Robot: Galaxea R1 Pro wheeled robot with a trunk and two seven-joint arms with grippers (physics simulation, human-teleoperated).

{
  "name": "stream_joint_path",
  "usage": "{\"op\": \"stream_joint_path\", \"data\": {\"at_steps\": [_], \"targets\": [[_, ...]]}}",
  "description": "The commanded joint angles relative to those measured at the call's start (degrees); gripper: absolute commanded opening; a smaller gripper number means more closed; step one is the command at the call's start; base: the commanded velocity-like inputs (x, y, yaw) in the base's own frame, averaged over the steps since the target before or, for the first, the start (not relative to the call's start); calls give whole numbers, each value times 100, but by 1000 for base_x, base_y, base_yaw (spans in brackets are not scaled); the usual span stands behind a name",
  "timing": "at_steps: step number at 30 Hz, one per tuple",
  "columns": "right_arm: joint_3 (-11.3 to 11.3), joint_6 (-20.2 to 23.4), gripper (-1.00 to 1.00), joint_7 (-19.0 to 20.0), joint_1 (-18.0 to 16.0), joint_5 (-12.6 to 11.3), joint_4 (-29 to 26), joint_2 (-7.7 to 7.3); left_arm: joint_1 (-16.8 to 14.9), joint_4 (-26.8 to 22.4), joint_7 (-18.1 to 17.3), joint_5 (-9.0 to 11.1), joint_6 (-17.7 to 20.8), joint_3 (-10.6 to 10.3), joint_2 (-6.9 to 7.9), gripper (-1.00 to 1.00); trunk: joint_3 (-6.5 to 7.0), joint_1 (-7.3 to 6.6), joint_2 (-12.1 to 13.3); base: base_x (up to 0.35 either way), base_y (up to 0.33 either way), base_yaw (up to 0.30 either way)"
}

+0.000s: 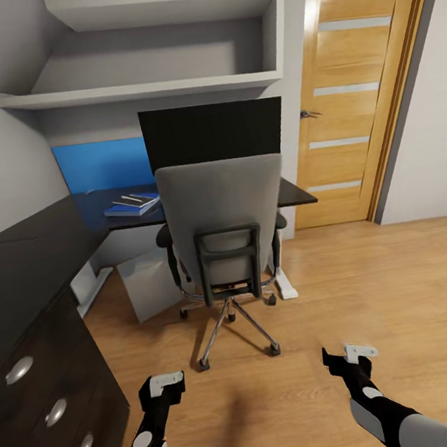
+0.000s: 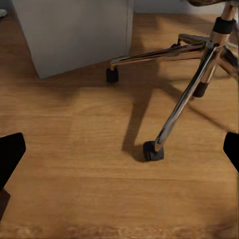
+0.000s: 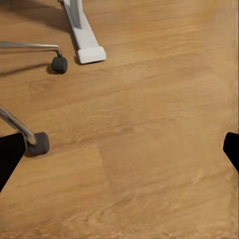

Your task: In the bedroom, organize the workspace by keeping the computer under the desk, ensuring the monitor is on the desk, placing the keyboard on the desk next to the monitor, placing the mouse on the desk next to the keyboard, moving the folder from the swivel chair onto the desk next to the mouse, stacking the notebook on top of the folder with the pen on top of the notebook, and positioning the swivel chair next to the desk.

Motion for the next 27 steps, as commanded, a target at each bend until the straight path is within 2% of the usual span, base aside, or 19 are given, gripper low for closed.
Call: {"op": "stream_joint_path", "data": {"at_steps": [1,4,5,6,11,16,21,27], "targets": [[51,-5,100,-40,0,-24,79,-4,-4,110,24,11,-19,-11,4,100,-5,-5,-2,-336,-82,0],[48,-91,100,-39,6,-23,433,-12,-4,492,24,15,-33,-10,16,100,-5,-5,-2,-336,-71,0],[49,-447,100,-39,27,-34,829,-19,-4,954,29,17,-49,-9,30,100,-5,-5,-2,-140,-17,0],[51,-595,100,-39,48,-37,956,-15,-4,1154,31,17,-57,-9,33,100,-5,-5,-2,-90,-11,0],[61,-866,100,-39,298,-36,1171,2,-4,1882,44,22,-81,-7,31,100,49,-71,118,-39,-5,0],[62,-903,100,-42,445,-43,1203,7,17,2151,50,26,-132,-2,34,100,139,-181,318,-8,-1,0],[72,-918,100,-42,555,-43,1213,32,180,2233,51,27,-155,-1,35,100,228,-290,519,-2,0,0],[72,-921,100,-45,579,-41,1219,163,220,2247,51,27,-149,0,35,100,336,-422,760,0,0,0]]}}
